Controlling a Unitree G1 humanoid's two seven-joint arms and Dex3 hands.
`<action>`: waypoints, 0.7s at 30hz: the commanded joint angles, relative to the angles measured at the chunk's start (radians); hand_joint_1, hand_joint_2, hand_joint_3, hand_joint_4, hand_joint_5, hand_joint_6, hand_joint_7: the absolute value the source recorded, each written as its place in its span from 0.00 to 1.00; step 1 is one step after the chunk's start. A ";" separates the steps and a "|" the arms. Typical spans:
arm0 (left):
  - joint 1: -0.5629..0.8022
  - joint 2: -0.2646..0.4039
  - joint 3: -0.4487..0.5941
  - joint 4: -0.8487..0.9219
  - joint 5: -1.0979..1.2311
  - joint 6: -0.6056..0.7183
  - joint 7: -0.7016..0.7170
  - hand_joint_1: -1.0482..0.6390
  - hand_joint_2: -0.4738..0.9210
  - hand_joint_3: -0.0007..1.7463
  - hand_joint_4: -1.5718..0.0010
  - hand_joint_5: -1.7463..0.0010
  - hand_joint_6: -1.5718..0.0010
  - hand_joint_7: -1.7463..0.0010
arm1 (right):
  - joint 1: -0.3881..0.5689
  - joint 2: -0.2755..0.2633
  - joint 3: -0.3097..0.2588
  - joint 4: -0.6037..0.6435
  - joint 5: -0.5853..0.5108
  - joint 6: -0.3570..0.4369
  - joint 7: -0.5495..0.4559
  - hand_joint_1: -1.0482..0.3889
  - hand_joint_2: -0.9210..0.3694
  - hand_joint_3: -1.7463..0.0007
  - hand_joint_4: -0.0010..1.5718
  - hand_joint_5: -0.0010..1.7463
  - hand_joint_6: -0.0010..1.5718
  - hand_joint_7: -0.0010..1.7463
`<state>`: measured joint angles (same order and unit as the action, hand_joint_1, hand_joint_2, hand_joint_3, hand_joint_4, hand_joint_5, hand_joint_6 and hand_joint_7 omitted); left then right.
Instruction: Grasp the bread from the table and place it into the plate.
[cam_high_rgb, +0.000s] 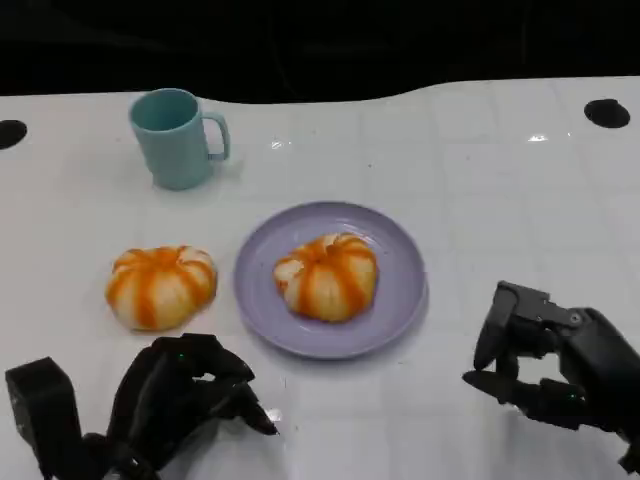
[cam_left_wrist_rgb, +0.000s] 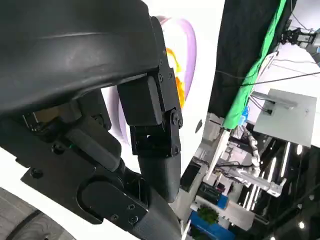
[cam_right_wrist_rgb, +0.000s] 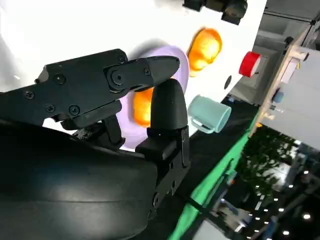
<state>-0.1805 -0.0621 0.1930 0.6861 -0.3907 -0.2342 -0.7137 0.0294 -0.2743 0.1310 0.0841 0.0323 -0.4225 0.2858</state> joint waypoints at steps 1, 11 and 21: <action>0.011 0.011 -0.001 -0.016 0.001 0.003 0.006 0.00 0.83 0.00 0.00 0.65 0.00 0.81 | 0.061 -0.015 -0.034 -0.068 0.073 0.069 0.053 0.46 0.00 0.91 0.45 1.00 0.29 1.00; 0.008 0.016 0.001 -0.013 -0.006 0.007 -0.006 0.00 0.83 0.00 0.00 0.65 0.00 0.81 | 0.137 -0.003 -0.068 -0.123 0.100 0.155 0.092 0.47 0.00 0.93 0.41 1.00 0.27 1.00; 0.010 0.024 0.003 -0.021 -0.011 0.022 -0.010 0.00 0.83 0.00 0.00 0.65 0.00 0.81 | 0.119 0.018 -0.063 -0.039 0.066 0.074 0.093 0.39 0.00 0.88 0.40 1.00 0.27 1.00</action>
<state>-0.1791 -0.0576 0.1916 0.6741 -0.3941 -0.2211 -0.7142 0.1601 -0.2572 0.0809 0.0218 0.1047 -0.3211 0.3766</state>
